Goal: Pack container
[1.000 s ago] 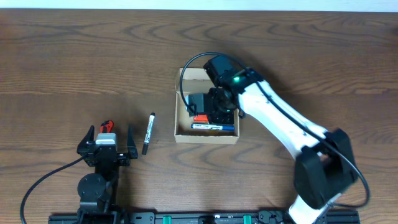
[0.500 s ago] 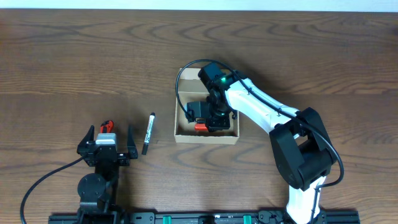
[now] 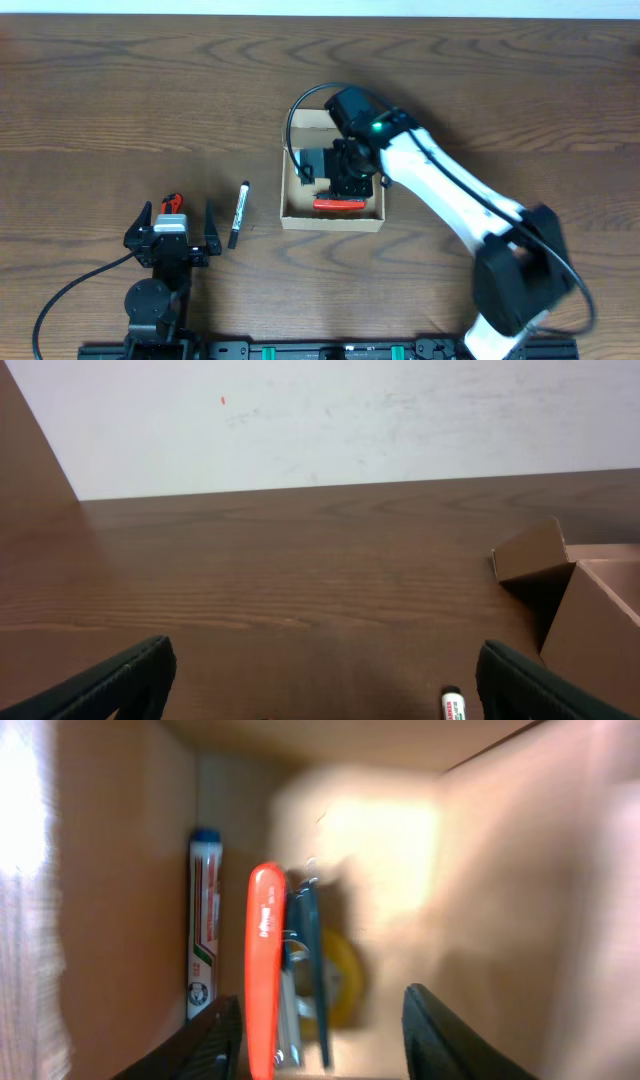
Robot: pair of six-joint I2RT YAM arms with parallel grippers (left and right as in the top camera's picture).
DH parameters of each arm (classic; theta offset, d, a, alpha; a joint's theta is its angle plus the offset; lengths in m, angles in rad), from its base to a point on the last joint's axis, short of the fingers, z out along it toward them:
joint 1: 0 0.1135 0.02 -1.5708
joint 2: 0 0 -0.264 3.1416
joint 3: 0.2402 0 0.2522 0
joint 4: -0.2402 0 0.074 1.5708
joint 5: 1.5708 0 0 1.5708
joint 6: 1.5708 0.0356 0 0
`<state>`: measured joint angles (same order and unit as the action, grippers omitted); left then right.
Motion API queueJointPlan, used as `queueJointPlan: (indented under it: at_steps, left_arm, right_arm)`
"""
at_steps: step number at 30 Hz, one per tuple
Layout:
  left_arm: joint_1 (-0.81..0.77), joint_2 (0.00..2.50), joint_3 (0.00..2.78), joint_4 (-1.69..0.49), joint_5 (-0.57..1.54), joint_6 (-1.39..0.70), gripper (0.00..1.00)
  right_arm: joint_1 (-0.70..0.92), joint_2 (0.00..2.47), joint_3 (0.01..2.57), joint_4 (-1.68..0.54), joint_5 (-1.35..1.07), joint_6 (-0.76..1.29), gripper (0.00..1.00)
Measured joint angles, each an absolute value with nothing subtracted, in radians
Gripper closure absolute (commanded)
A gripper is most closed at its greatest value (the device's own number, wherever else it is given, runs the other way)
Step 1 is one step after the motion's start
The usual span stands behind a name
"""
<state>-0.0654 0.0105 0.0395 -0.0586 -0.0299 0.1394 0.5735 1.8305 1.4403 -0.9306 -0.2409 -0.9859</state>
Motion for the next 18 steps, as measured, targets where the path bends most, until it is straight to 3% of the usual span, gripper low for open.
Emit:
queueJointPlan:
  at_steps: [2, 3, 6, 7, 13, 18]
  left_arm:
    - [-0.065, 0.01, 0.039, -0.059, -0.03, 0.139, 0.05]
    - [-0.065, 0.01, 0.039, -0.059, -0.03, 0.139, 0.05]
    - [-0.065, 0.01, 0.039, -0.058, -0.03, 0.129, 0.04]
    - [-0.065, 0.01, 0.039, -0.059, -0.03, 0.113, 0.05]
    - [-0.065, 0.021, 0.077, -0.144, -0.005, -0.038, 0.04]
    - [-0.065, 0.209, 0.287, -0.301, 0.031, -0.136, 0.05]
  right_arm:
    - [0.57, 1.771, 1.445, -0.93, -0.251, -0.966, 0.51]
    - [0.567, 1.74, 1.446, -0.93, -0.255, -0.951, 0.45]
    - [0.549, 1.661, 1.448, -0.929, -0.266, -0.888, 0.2]
    - [0.537, 1.635, 1.448, -0.927, -0.269, -0.851, 0.03]
    - [0.405, 1.506, 1.452, -0.898, -0.282, -0.609, 0.01]
    - [0.223, 1.468, 1.456, -0.893, -0.285, -0.429, 0.01]
